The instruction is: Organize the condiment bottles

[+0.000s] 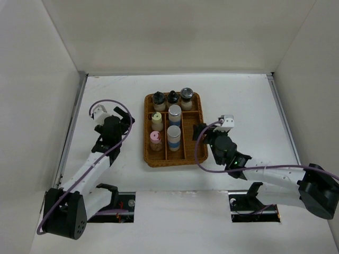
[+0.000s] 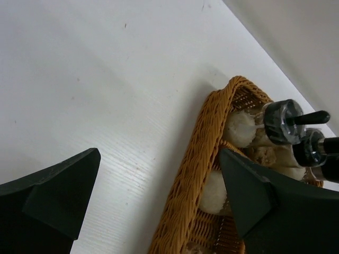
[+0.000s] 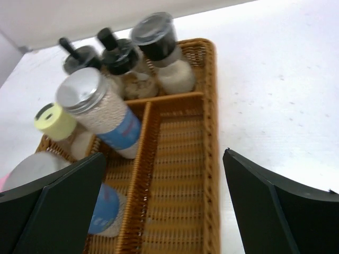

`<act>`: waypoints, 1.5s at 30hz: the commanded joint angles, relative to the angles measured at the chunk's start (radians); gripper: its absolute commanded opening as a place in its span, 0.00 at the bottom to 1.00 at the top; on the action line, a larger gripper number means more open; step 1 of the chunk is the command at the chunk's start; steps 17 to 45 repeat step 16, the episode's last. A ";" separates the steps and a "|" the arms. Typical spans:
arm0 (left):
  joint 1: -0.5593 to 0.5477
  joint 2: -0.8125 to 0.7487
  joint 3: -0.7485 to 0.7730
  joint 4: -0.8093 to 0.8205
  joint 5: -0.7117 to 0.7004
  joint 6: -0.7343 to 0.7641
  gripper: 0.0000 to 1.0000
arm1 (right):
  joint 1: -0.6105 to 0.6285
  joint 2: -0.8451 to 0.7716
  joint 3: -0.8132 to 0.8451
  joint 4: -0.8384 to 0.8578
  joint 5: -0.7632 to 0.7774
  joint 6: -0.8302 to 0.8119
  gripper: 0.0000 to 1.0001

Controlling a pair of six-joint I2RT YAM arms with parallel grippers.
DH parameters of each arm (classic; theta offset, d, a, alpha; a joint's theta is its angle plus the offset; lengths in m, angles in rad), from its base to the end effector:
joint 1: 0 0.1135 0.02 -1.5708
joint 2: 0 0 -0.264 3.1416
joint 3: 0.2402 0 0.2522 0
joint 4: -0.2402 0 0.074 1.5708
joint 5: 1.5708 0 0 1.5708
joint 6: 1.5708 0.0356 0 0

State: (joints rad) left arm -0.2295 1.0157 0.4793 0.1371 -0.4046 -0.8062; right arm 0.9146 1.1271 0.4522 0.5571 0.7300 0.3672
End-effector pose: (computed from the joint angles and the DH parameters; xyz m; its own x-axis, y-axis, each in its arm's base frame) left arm 0.2178 -0.0365 0.2228 -0.1581 -0.6443 -0.7482 -0.3729 0.7406 -0.5589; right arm 0.1623 0.1719 0.2339 -0.1338 0.2647 -0.9550 -0.1482 0.9475 0.2834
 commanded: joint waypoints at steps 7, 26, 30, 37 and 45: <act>-0.063 0.043 0.367 -0.241 -0.011 0.068 1.00 | -0.150 -0.153 -0.129 0.075 0.068 0.219 1.00; -0.147 0.149 0.464 -0.215 -0.062 0.110 1.00 | -0.161 -0.081 -0.099 0.050 -0.006 0.231 1.00; -0.147 0.149 0.464 -0.215 -0.062 0.110 1.00 | -0.161 -0.081 -0.099 0.050 -0.006 0.231 1.00; -0.147 0.149 0.464 -0.215 -0.062 0.110 1.00 | -0.161 -0.081 -0.099 0.050 -0.006 0.231 1.00; -0.147 0.149 0.464 -0.215 -0.062 0.110 1.00 | -0.161 -0.081 -0.099 0.050 -0.006 0.231 1.00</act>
